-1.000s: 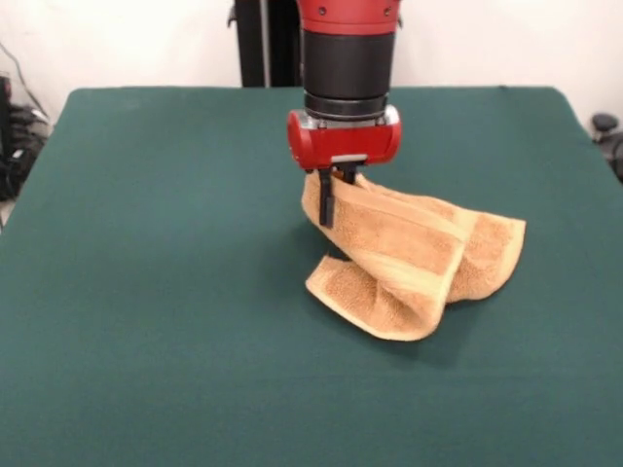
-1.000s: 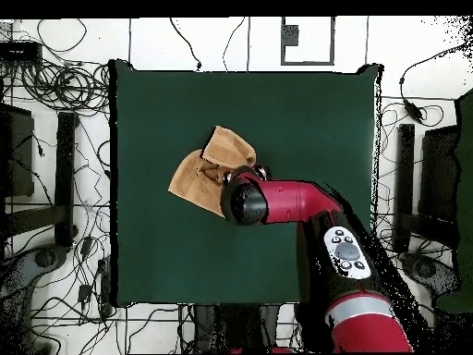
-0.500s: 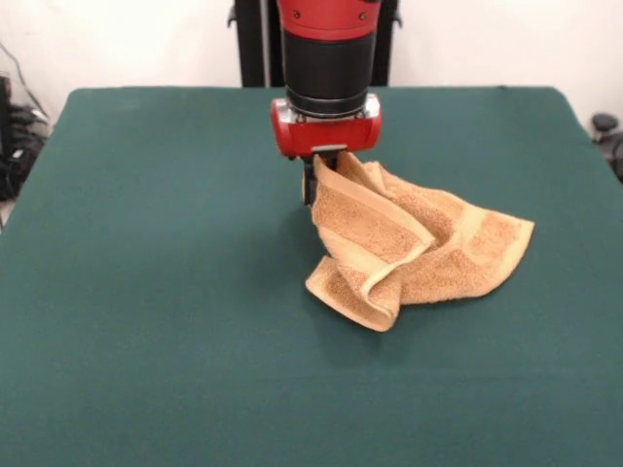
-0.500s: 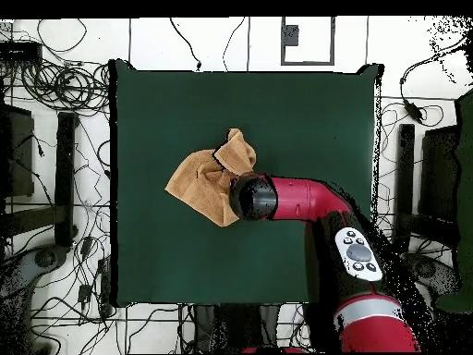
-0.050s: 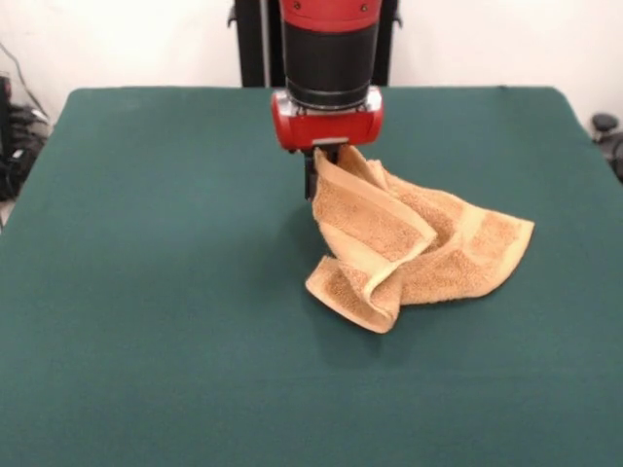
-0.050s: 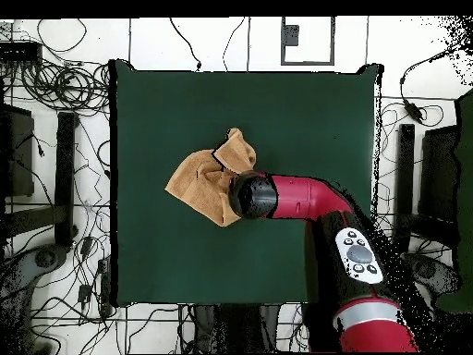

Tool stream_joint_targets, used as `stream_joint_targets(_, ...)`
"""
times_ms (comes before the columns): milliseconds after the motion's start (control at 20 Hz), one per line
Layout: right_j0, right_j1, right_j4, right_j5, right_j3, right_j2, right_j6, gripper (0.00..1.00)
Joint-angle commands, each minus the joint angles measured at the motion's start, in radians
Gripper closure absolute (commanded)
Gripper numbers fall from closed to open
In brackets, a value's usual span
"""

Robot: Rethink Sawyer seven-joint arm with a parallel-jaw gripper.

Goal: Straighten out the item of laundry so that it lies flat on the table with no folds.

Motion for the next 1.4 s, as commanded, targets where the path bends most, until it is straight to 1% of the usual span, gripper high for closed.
stream_joint_targets(50, 0.068, -0.096, 0.091, 0.263, 0.038, -0.029, 0.188, 1.00)
stream_joint_targets(100, 0.073, -0.106, 0.099, 0.294, 0.037, -0.039, 0.198, 1.00)
stream_joint_targets(300, 0.092, -0.124, 0.123, 0.334, 0.064, -0.083, 0.246, 1.00)
stream_joint_targets(550, 0.109, -0.100, 0.163, 0.380, 0.089, -0.140, 0.316, 1.00)
stream_joint_targets(800, 0.131, -0.057, 0.201, 0.423, 0.083, -0.188, 0.351, 1.00)
stream_joint_targets(950, 0.152, -0.047, 0.228, 0.462, 0.088, -0.218, 0.381, 1.00)
stream_joint_targets(1100, 0.160, -0.031, 0.242, 0.463, 0.084, -0.228, 0.381, 1.00)
stream_joint_targets(1250, 0.169, -0.032, 0.242, 0.439, 0.091, -0.236, 0.378, 1.00)
stream_joint_targets(1400, 0.177, -0.029, 0.250, 0.444, 0.090, -0.243, 0.395, 1.00)
